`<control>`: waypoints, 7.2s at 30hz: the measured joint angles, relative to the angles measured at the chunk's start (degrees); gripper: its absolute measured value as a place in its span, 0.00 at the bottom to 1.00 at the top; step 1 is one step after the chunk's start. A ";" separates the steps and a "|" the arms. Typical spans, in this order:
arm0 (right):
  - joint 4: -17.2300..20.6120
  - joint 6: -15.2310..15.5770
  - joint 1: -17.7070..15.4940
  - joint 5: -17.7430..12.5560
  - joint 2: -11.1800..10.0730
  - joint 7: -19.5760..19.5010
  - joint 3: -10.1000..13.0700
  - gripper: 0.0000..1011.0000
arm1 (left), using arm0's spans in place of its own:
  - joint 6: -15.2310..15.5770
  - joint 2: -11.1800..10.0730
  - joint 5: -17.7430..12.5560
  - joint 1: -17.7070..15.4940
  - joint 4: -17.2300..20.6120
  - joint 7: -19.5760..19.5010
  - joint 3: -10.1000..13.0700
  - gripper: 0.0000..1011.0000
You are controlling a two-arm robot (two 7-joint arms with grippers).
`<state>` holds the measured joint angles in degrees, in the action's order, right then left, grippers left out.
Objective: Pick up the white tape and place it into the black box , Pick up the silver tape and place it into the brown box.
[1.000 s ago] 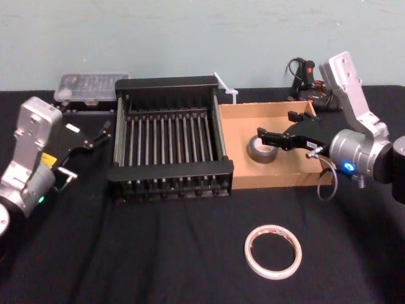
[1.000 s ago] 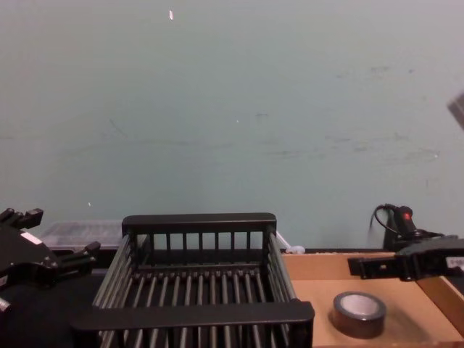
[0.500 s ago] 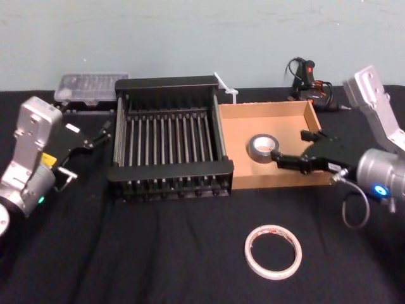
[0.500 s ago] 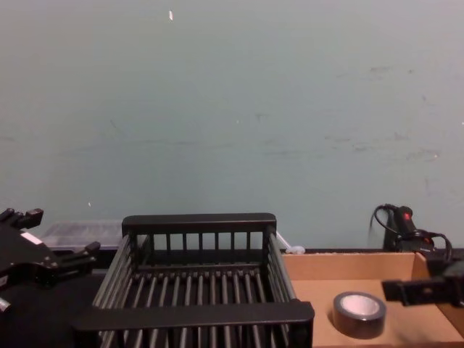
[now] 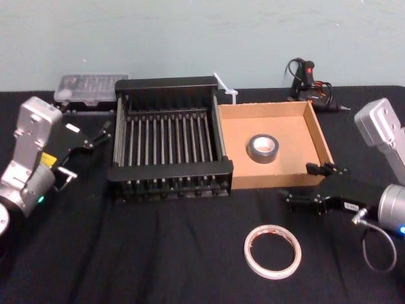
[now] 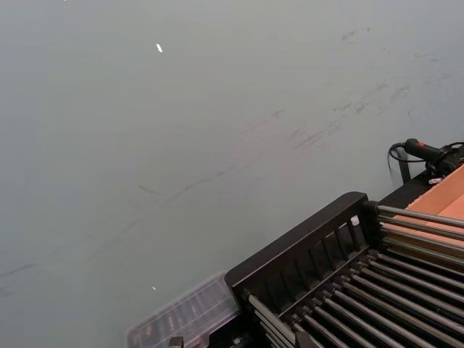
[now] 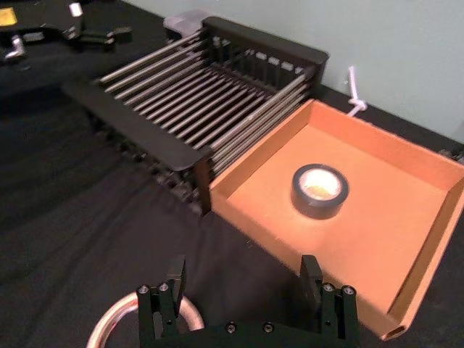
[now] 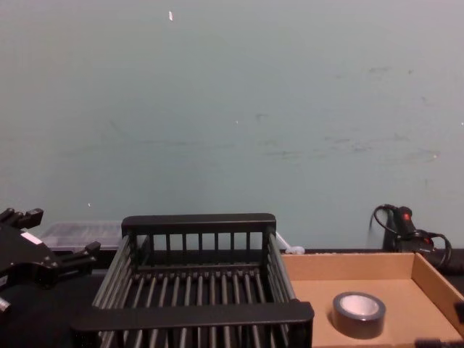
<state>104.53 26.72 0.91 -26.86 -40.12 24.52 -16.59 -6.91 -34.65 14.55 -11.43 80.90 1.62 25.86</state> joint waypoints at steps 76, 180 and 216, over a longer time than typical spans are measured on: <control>-5.14 1.34 0.31 5.82 0.11 0.75 -7.50 0.99 | 0.00 0.00 0.00 0.00 0.00 0.00 0.00 0.99; -3.98 0.14 2.24 3.26 2.44 -3.71 -2.48 0.09 | 0.00 0.00 0.00 0.00 0.00 0.00 0.00 0.99; -12.41 2.71 18.14 6.86 12.90 -4.14 -6.26 0.09 | 0.00 0.00 0.00 0.00 0.00 0.00 0.00 0.99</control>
<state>92.12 29.43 19.05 -20.01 -27.23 20.38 -22.85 -6.91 -34.65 14.55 -11.43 80.90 1.62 25.86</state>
